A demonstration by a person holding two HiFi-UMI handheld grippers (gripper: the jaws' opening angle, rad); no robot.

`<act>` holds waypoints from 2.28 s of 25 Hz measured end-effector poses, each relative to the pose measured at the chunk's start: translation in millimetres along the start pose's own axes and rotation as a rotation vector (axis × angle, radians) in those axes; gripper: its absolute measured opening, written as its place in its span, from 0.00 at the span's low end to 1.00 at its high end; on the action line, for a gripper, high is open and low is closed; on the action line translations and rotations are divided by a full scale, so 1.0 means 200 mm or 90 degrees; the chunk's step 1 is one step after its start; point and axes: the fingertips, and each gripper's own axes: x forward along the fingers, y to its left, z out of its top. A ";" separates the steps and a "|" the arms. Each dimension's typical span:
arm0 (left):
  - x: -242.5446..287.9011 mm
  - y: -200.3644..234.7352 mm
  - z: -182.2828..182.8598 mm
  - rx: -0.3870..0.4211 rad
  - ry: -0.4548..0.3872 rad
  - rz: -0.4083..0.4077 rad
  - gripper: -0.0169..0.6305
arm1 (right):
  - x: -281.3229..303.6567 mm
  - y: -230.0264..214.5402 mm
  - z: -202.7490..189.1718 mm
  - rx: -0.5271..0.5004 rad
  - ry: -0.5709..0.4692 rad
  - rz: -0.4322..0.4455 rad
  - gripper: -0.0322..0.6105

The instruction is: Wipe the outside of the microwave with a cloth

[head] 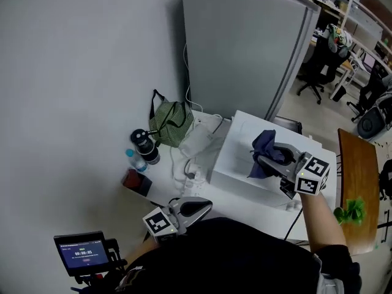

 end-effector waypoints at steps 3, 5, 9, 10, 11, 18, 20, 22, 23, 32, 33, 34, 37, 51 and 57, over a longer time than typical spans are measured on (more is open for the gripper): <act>0.05 -0.22 -0.01 0.056 0.036 -0.089 0.03 | -0.31 0.06 0.00 -0.084 0.030 -0.108 0.28; 0.28 -0.48 -0.04 0.153 0.121 -0.272 0.03 | -0.93 0.14 -0.09 -0.113 -0.039 -0.301 0.28; 0.52 -0.91 -0.13 0.197 0.163 -0.375 0.03 | -1.43 0.12 -0.19 -0.151 -0.007 -0.406 0.28; 0.51 -0.92 -0.13 0.196 0.160 -0.376 0.03 | -1.39 0.07 -0.18 -0.156 0.020 -0.408 0.28; 0.49 -0.91 -0.12 0.196 0.156 -0.377 0.03 | -1.34 0.00 -0.18 -0.160 0.050 -0.415 0.28; 0.48 -0.73 -0.05 0.158 0.117 -0.288 0.03 | -1.12 -0.67 -0.36 -0.243 0.380 -0.433 0.28; 0.47 -0.69 -0.03 0.152 0.105 -0.257 0.03 | -1.12 -0.77 -0.49 -0.252 0.504 -0.401 0.28; 0.45 -0.69 -0.01 0.148 0.094 -0.229 0.03 | -1.16 -0.81 -0.63 -0.254 0.625 -0.352 0.28; 0.44 -0.68 0.00 0.144 0.090 -0.218 0.03 | -1.19 -0.81 -0.70 -0.253 0.678 -0.327 0.28; 0.47 -0.68 -0.01 0.103 0.110 -0.222 0.03 | -1.18 -0.75 -0.98 -0.188 0.923 -0.172 0.25; 0.47 -0.68 -0.01 0.101 0.112 -0.221 0.03 | -1.18 -0.75 -1.00 -0.170 0.954 -0.158 0.26; 0.47 -0.68 -0.01 0.100 0.112 -0.218 0.03 | -1.17 -0.76 -1.02 -0.150 0.985 -0.145 0.26; 0.46 -0.65 -0.01 0.094 0.107 -0.200 0.03 | -1.16 -0.79 -1.11 -0.101 1.068 -0.111 0.26; 0.40 -0.52 0.01 0.073 0.099 -0.139 0.03 | -1.00 -0.86 -1.40 -0.099 1.106 -0.057 0.27; 0.50 -0.54 0.11 0.093 0.092 -0.162 0.03 | -1.04 -0.40 -0.85 -0.148 0.967 0.081 0.27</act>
